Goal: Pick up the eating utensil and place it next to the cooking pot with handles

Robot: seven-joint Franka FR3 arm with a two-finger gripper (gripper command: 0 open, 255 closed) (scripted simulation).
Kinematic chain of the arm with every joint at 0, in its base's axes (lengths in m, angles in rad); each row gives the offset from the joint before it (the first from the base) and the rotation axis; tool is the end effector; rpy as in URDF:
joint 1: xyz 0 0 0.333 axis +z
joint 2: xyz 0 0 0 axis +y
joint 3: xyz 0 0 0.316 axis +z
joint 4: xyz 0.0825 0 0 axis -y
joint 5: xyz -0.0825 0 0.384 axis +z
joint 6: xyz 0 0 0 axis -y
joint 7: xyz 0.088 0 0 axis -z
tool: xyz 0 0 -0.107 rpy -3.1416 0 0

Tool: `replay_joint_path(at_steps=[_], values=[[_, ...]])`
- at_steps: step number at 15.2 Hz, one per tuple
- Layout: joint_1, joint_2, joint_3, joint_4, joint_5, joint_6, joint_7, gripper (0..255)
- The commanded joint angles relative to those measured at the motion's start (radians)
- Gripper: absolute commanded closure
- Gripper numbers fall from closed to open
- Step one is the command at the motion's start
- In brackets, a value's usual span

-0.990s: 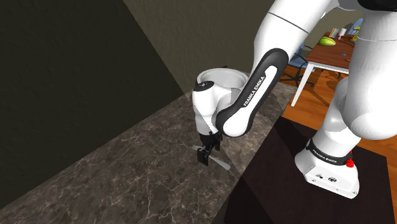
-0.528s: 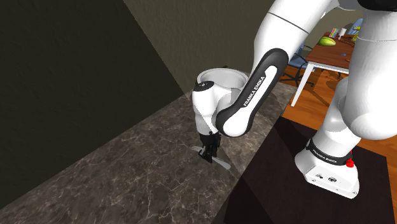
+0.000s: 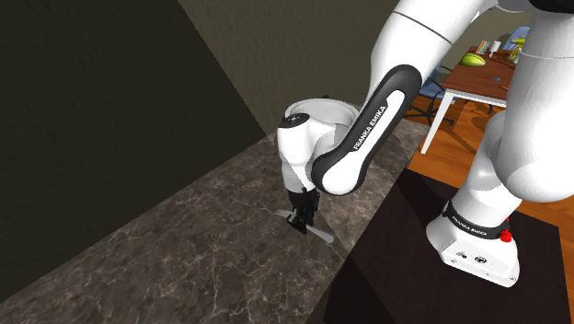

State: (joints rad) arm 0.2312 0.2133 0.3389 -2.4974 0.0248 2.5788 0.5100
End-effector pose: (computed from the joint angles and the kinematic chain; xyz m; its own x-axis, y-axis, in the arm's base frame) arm 0.3822 0.2519 0.1980 0.9887 0.0359 -0.1452 0.0346 -0.9993 -0.0115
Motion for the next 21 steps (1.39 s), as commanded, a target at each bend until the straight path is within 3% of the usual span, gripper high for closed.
replay_joint_path(at_steps=[1, 21], values=[[-0.006, -0.032, 0.007, -0.004, 0.016, -0.027, -0.012, 255], [-0.017, -0.291, 0.022, 0.039, 0.12, -0.318, -0.073, 255]])
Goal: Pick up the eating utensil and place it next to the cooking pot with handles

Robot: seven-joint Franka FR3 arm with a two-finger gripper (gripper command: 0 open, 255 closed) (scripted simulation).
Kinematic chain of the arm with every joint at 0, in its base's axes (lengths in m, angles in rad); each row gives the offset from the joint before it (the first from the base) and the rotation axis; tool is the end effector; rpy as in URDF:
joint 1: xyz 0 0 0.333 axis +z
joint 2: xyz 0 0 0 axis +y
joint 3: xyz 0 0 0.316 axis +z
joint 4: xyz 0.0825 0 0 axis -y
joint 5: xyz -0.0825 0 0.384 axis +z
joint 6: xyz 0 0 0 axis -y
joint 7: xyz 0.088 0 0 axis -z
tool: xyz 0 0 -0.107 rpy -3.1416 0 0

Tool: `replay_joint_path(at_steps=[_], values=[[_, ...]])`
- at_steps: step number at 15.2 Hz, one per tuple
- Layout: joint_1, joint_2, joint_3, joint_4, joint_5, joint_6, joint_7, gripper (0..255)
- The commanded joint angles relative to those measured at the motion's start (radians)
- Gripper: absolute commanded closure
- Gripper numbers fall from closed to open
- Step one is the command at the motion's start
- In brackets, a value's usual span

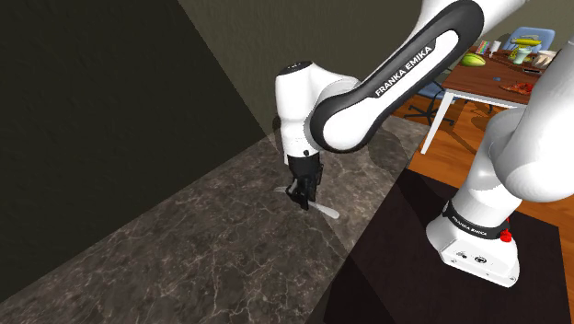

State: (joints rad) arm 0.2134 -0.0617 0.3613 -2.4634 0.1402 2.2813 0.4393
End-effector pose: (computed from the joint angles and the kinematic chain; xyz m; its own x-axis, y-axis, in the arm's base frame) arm 0.3825 0.2506 0.3070 0.9888 0.0358 -0.1450 0.0345 -0.9993 -0.0116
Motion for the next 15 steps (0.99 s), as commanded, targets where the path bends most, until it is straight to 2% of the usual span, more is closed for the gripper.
replay_joint_path(at_steps=[1, 15], values=[[0.0, -0.027, -0.001, 0.01, 0.008, -0.035, -0.004, 255], [0.001, -0.148, -0.018, 0.097, 0.03, -0.24, -0.015, 255]])
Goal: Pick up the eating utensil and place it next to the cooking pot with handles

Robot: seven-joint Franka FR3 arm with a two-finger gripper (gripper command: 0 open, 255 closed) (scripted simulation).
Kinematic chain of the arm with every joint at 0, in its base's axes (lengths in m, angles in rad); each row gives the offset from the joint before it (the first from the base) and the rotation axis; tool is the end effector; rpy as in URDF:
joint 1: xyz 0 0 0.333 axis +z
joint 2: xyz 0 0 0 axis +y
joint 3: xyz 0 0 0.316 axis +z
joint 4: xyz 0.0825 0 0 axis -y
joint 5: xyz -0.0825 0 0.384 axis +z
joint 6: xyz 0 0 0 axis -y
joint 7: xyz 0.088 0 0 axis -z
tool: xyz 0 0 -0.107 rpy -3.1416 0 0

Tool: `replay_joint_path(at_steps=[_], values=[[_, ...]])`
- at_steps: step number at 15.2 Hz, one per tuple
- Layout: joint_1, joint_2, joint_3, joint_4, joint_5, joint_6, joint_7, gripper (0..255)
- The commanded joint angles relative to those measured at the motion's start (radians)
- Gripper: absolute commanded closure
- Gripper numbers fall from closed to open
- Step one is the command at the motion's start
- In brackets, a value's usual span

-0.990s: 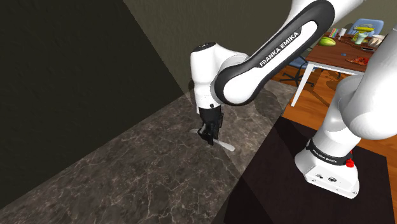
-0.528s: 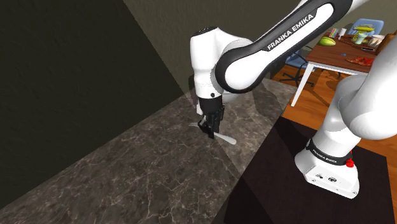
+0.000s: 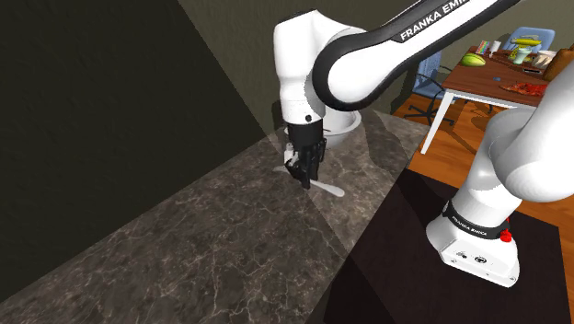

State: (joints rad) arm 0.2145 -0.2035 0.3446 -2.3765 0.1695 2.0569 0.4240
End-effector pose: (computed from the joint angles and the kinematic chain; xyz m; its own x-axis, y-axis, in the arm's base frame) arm 0.3816 0.2503 0.3877 0.9888 0.0359 -0.1448 0.0346 -0.9993 -0.0117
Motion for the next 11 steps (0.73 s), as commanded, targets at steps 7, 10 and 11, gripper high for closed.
replay_joint_path(at_steps=[7, 10, 11], values=[[-0.066, -0.141, -0.116, -0.124, -0.021, -0.032, -0.176, 255], [-0.101, -0.184, -0.169, -0.165, -0.046, -0.04, -0.249, 255], [-0.113, -0.196, -0.187, -0.177, -0.056, -0.042, -0.273, 255]])
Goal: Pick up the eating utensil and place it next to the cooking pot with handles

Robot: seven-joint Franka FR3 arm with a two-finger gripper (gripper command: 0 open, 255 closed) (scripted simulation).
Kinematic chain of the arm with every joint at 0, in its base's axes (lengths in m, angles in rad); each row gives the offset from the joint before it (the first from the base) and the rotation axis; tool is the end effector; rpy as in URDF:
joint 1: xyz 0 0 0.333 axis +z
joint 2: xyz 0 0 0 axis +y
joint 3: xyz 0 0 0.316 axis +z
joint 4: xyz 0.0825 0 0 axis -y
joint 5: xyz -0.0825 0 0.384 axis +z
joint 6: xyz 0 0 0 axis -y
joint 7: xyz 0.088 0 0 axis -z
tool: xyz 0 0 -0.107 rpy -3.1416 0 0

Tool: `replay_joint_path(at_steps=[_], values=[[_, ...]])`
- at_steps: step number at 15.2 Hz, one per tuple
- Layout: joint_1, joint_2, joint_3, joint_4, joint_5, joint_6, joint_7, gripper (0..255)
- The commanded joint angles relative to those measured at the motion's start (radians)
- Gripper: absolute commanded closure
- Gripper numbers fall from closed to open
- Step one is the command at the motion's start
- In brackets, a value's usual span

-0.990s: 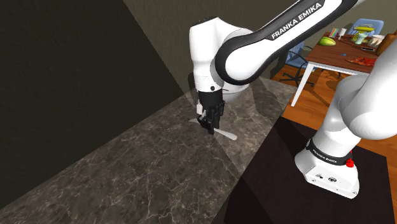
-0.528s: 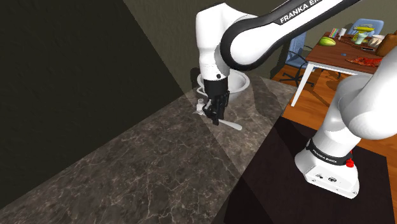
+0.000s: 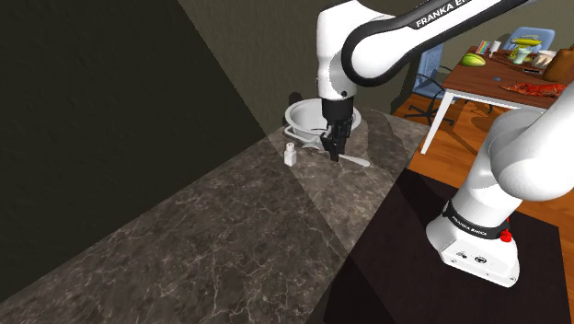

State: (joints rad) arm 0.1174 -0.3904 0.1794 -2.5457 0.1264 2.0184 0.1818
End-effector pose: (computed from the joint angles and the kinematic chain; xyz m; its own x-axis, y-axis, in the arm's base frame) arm 0.3760 0.1215 0.3930 0.9888 0.0346 -0.1453 0.0333 -0.9994 -0.0110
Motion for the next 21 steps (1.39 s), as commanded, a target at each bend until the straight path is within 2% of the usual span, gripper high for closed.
replay_joint_path(at_steps=[1, 11, 21], values=[[-0.028, -0.021, -0.041, -0.018, -0.024, -0.006, -0.055, 255], [-0.171, -0.06, -0.227, -0.053, -0.158, -0.016, -0.298, 255], [-0.301, 0.031, -0.412, 0.035, -0.272, 0.0, -0.541, 255]])
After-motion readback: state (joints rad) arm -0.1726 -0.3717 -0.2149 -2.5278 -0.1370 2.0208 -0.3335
